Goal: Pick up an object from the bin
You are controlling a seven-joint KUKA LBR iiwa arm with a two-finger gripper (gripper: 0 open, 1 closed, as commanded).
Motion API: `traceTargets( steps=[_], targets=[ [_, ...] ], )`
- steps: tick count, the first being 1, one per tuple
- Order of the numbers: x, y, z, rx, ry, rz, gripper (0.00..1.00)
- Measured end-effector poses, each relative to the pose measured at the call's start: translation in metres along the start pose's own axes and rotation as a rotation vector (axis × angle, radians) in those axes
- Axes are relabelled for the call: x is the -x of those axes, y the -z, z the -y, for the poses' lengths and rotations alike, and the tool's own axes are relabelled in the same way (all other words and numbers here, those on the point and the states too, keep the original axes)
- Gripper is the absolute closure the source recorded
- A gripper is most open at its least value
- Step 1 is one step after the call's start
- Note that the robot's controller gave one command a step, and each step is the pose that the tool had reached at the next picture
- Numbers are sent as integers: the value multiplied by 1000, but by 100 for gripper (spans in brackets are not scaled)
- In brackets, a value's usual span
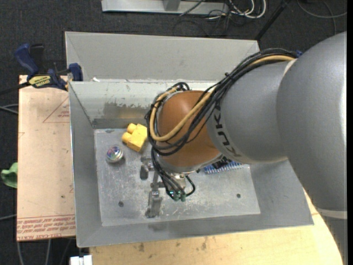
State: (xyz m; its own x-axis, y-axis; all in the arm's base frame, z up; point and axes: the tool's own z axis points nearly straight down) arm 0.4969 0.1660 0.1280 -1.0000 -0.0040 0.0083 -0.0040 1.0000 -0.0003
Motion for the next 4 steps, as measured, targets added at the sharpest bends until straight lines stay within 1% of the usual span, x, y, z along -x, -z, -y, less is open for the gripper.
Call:
traceTargets(
  steps=[1, 2, 3, 4],
  targets=[
    [61, -7, -12, 4, -54, 14, 0],
    [144, 28, -10, 1, 81, 18, 0],
    [155, -55, 26, 5, -273, 9, 0],
    [158, -55, -7, -1, -254, 1, 0]
  ],
)
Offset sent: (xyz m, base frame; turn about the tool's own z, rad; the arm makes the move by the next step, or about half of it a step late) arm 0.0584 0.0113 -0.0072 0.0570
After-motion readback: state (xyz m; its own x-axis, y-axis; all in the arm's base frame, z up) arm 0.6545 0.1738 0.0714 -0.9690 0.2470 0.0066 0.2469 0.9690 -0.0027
